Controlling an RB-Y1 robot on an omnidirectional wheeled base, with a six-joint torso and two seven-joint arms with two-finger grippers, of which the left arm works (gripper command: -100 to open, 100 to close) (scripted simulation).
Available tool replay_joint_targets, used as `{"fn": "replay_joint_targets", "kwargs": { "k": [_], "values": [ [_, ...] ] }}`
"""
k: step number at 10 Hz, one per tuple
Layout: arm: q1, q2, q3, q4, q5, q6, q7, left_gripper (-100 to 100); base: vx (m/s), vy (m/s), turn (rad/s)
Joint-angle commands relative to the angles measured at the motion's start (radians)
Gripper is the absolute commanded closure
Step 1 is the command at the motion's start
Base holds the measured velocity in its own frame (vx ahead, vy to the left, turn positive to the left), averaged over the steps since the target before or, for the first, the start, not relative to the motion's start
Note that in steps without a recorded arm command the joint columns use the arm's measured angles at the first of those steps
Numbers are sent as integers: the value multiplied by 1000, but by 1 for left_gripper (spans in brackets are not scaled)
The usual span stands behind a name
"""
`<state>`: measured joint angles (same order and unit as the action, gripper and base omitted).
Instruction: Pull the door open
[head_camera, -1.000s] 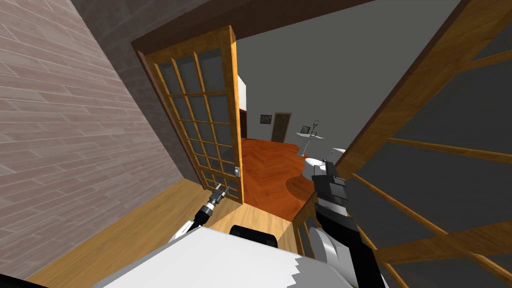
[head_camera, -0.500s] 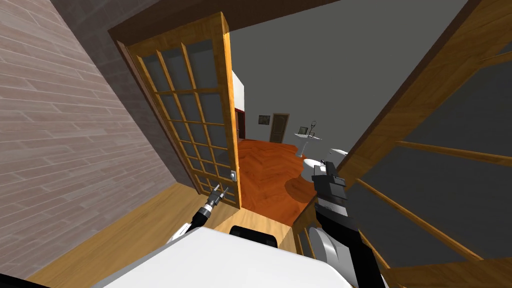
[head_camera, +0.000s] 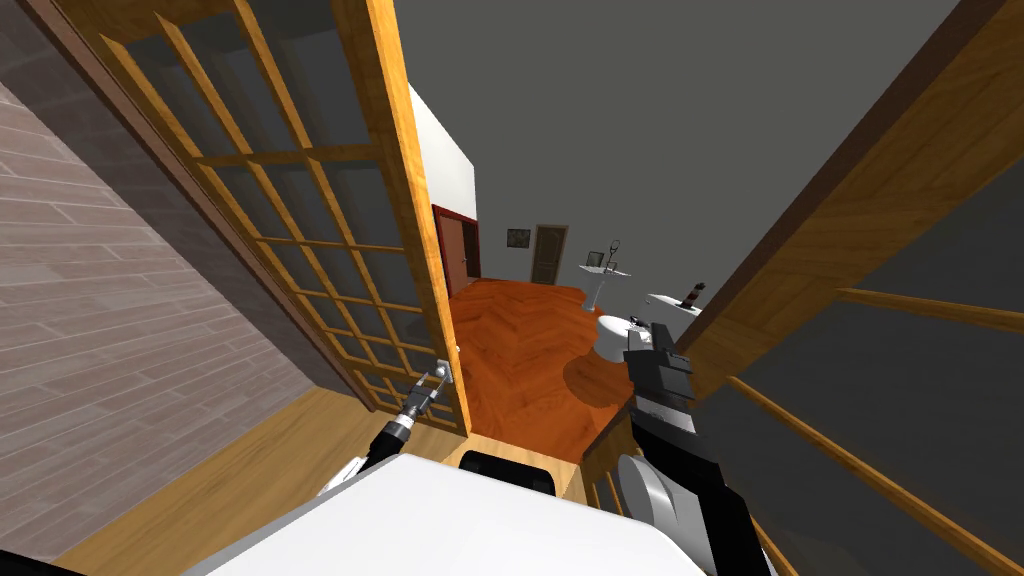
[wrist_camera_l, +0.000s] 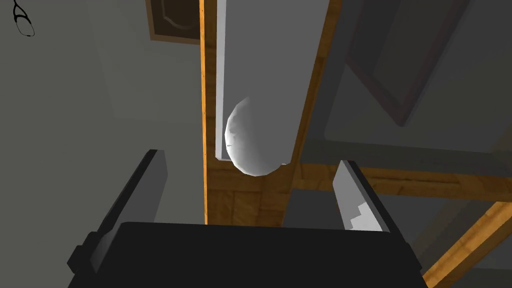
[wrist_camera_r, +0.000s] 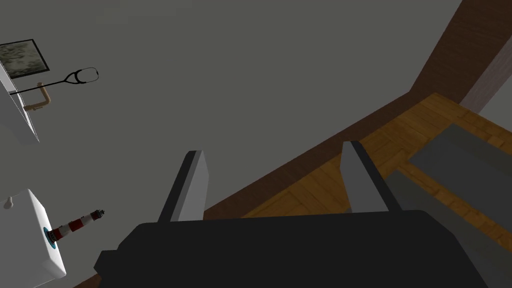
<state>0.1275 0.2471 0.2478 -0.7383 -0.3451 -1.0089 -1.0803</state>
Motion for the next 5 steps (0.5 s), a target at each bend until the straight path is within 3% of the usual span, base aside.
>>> {"fn": "replay_joint_targets", "kwargs": {
  "k": [1,2,3,4,5],
  "values": [
    [2,4,15,22,10,-15,-5,-100,192,-41,-122],
    [4,8,22,29,15,-21,-5,-100,191,-20,-105],
    [10,6,16,13,11,-12,-1,-100,70,-8,33],
    [10,6,16,13,11,-12,-1,100,-25,-4,3],
    [10,6,16,13,11,-12,-1,100,-35,10,-6]
  ]
}}
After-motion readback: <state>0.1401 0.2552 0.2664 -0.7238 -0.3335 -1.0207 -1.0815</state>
